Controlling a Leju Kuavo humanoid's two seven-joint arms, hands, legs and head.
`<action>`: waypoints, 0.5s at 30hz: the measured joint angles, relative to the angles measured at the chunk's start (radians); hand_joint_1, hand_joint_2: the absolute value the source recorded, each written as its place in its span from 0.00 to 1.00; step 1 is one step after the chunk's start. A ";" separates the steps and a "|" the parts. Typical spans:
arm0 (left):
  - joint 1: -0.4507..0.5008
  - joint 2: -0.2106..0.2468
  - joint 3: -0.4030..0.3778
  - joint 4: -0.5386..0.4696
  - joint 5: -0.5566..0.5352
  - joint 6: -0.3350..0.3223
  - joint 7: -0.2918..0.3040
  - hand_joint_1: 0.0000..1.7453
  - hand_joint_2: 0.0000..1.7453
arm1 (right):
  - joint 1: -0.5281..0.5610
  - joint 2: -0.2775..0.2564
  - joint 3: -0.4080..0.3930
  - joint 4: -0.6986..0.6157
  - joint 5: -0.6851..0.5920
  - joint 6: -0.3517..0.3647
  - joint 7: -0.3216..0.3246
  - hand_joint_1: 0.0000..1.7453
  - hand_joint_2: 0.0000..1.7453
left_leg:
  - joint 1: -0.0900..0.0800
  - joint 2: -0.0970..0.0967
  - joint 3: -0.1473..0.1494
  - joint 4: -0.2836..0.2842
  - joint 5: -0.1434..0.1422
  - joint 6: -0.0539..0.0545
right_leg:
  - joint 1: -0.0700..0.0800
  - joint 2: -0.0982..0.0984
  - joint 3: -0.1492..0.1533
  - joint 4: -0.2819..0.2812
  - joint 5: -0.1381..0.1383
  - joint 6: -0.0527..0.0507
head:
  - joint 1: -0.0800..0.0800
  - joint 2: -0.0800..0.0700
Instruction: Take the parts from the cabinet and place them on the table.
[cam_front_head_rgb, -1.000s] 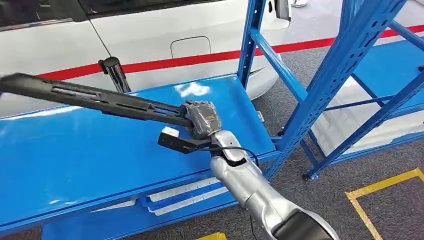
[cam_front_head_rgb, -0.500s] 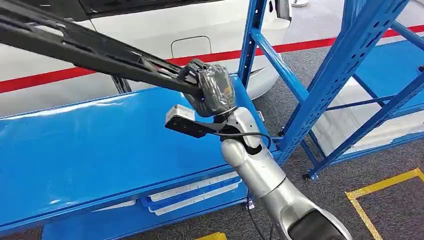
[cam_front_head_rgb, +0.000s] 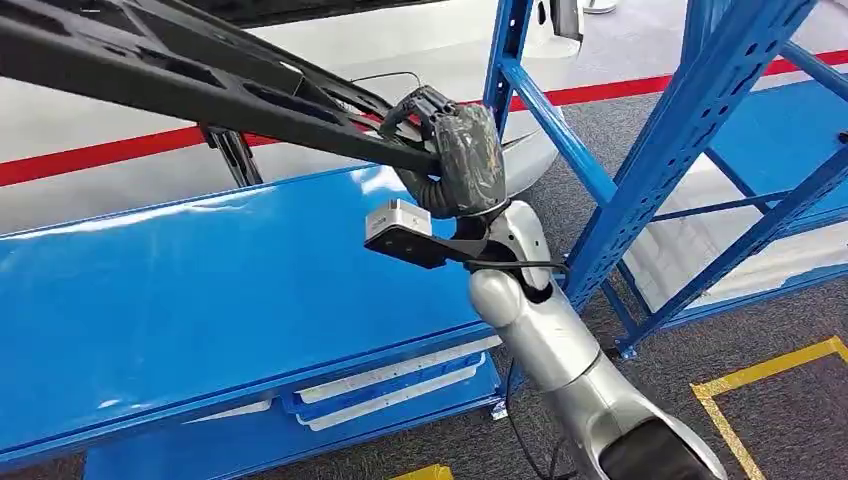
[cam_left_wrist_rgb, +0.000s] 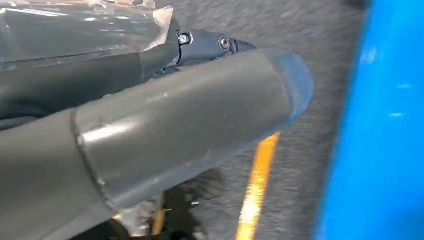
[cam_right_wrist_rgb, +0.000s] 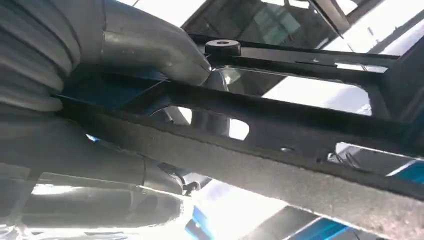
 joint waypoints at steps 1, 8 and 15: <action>0.000 -0.001 0.004 0.002 0.005 0.003 0.029 0.00 0.00 | 0.002 -0.004 0.000 -0.007 -0.003 -0.001 0.000 1.00 1.00 | 0.000 0.000 0.000 0.000 0.000 0.000 | 0.000 0.000 0.000 0.000 0.000 0.000 | 0.000 0.000; 0.002 -0.006 0.053 0.008 0.051 -0.052 0.178 0.00 0.00 | 0.026 -0.026 0.000 -0.038 -0.080 0.007 0.002 1.00 1.00 | 0.000 0.000 0.000 0.000 0.000 0.001 | 0.000 0.000 0.000 0.000 0.000 0.000 | 0.000 0.000; 0.001 -0.005 0.064 0.010 0.003 -0.025 0.254 0.00 0.00 | 0.078 -0.040 0.000 -0.050 -0.214 0.038 -0.027 1.00 1.00 | -0.002 0.000 -0.001 0.006 -0.007 0.011 | -0.014 0.000 0.002 -0.002 -0.001 0.006 | 0.000 0.000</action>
